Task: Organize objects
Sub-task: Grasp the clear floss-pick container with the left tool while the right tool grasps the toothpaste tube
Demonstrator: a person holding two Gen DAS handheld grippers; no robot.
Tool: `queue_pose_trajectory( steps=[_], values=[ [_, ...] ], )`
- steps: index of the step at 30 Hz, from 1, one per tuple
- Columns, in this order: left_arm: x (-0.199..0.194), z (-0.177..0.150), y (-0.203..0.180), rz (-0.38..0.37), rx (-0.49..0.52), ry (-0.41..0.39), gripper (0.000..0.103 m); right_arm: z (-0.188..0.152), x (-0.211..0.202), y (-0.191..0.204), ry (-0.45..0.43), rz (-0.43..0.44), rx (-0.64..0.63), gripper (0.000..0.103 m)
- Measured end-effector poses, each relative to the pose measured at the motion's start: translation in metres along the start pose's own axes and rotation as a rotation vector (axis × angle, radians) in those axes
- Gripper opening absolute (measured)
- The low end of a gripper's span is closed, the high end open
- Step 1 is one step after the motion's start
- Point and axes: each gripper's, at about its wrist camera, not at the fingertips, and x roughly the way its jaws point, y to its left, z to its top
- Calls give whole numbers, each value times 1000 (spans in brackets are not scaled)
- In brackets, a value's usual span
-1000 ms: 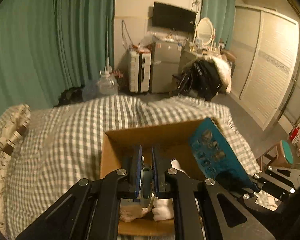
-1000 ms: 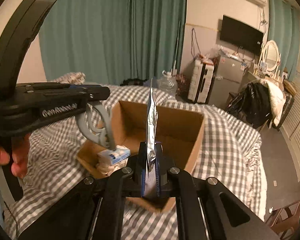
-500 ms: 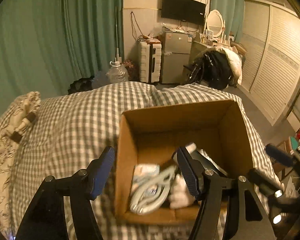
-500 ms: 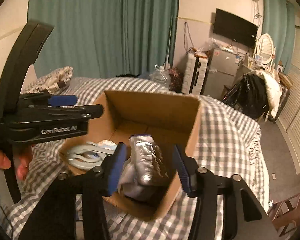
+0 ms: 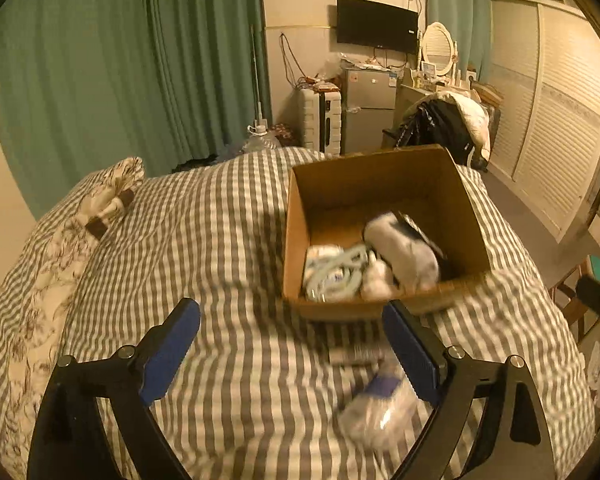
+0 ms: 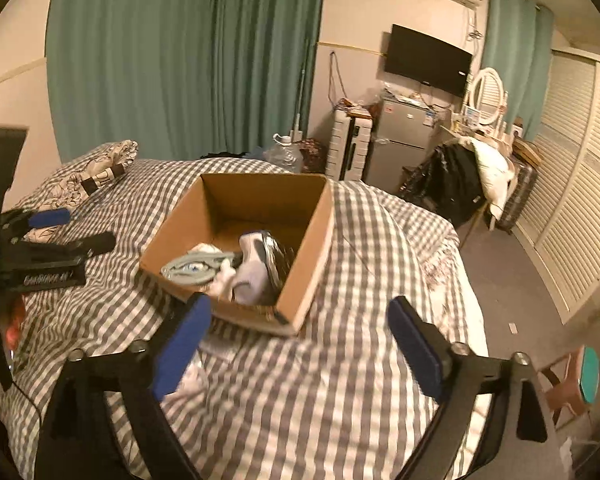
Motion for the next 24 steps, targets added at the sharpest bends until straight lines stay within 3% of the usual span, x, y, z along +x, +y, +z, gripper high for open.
queue_pose_trajectory(
  steps=[5,13,24],
  values=[
    [-3,-36,-7,-20,-24,25,95,-28,-6,3,42,-8,26,97],
    [37,-75,-40,-60,19,142,95,-64,30,9,142,15,61,97],
    [94,-88,-72,-127,87,278,95,-78,56,6,178,76,117,97]
  ],
)
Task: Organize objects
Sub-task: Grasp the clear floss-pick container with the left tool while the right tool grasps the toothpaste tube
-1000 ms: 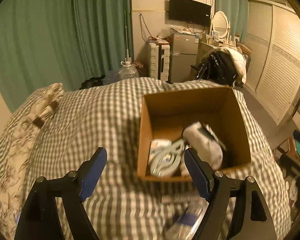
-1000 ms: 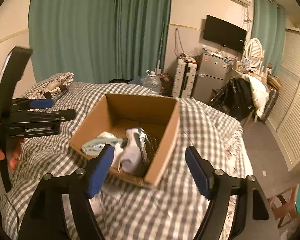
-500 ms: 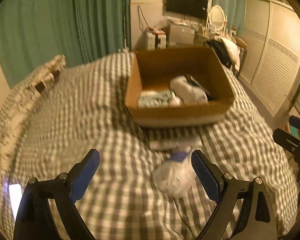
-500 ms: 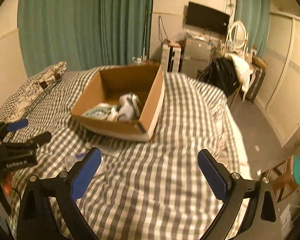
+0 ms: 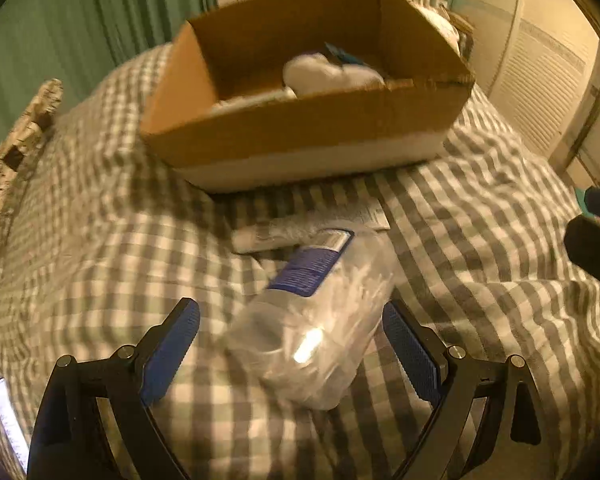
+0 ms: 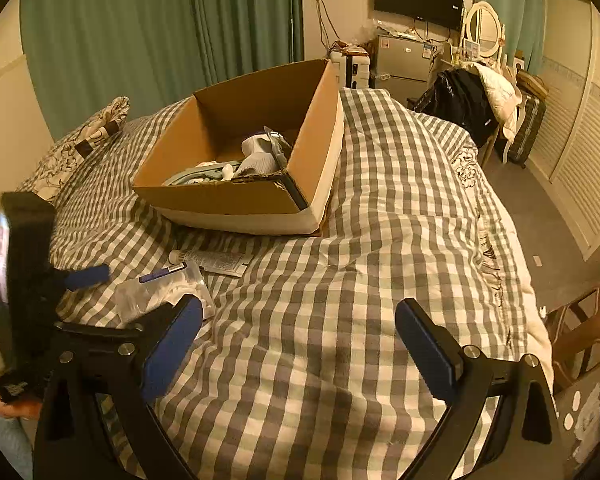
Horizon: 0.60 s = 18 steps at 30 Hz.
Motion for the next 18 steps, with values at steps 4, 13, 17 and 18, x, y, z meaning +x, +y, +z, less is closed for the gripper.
queue_pose_trajectory(
  steps=[4,13,17,18],
  values=[
    [16,-2,-10,16,37,53,87,0,4,-3,11,5,10,97],
    [-21,-8,5,36,-44,-51,78,-3,-2,-3,1,-2,2,97],
    [-56,-9,35,69,-129,-130,73,2,-7,10,-22,-1,-59,97],
    [-65,-9,45,83,-152,-150,73,4,-6,14,-26,-2,-77,97]
  ],
)
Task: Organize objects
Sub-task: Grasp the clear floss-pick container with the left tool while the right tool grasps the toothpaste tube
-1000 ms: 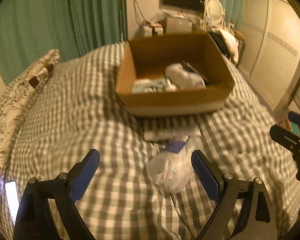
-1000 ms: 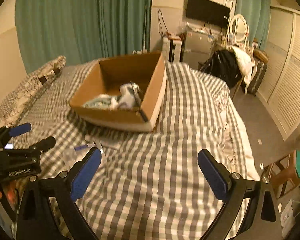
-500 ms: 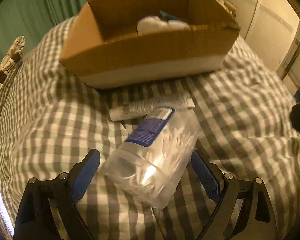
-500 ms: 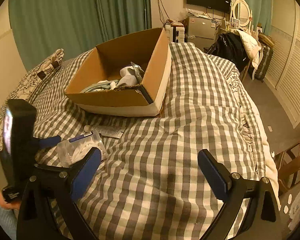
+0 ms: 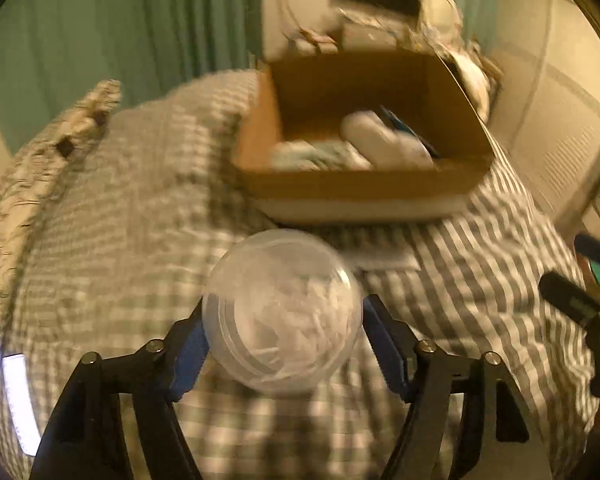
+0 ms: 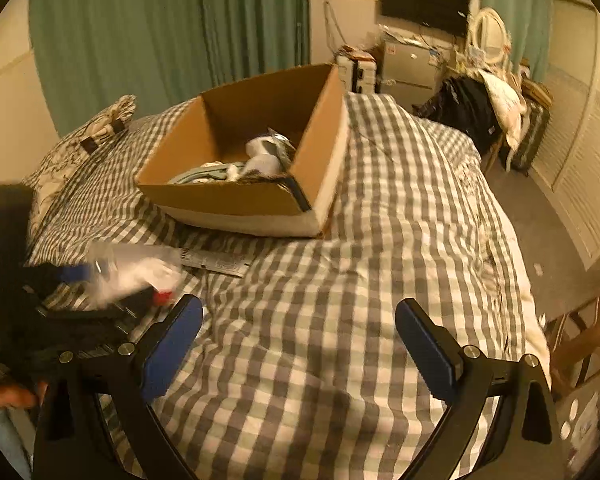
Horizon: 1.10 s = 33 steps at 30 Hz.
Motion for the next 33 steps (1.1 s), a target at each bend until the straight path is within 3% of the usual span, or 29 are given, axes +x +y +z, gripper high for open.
queue_pose_trajectory(
  steps=[6,11,17,23,28,31,33],
  values=[
    [-16,17,44,50,-73,-61,70,20,22,48,17,41,-169,97],
    [-14,21,71,97,-120,-102,69,26,67,94,111,59,-332,97],
    [-1,11,82,138,-128,-113,69,23,126,124,223,-8,-431,94],
    [6,7,84,112,-124,-91,69,26,166,139,298,-68,-459,90],
    [9,-1,85,83,-107,-55,69,29,193,140,344,-83,-431,84],
    [13,-8,84,77,-98,-16,68,29,200,139,368,-87,-429,73],
    [14,-12,85,71,-98,-3,66,28,197,140,363,-83,-436,59]
  ],
)
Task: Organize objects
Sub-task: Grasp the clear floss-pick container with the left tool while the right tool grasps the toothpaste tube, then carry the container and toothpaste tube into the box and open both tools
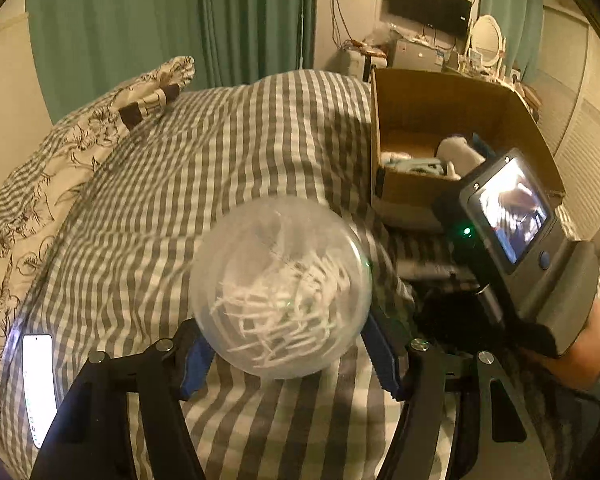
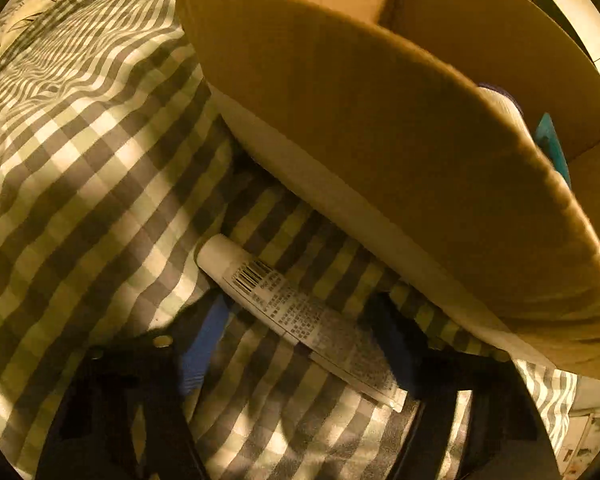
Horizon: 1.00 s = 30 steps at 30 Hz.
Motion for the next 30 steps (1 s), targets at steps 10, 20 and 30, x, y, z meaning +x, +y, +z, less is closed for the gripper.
queue_pose_trajectory(
  steps=[10,20,30],
  values=[
    [-12,-13,9,-24,-27,18,62,-23,-49,9,-76,112,-44,14],
    [-43,-20,4,-21,-28,-7,59,-71,-118,-16,-182,209,38,14],
    [-85,-11,-19,-46,18,-79,53,-87,-170,-24,-303,193,90,14]
  ],
)
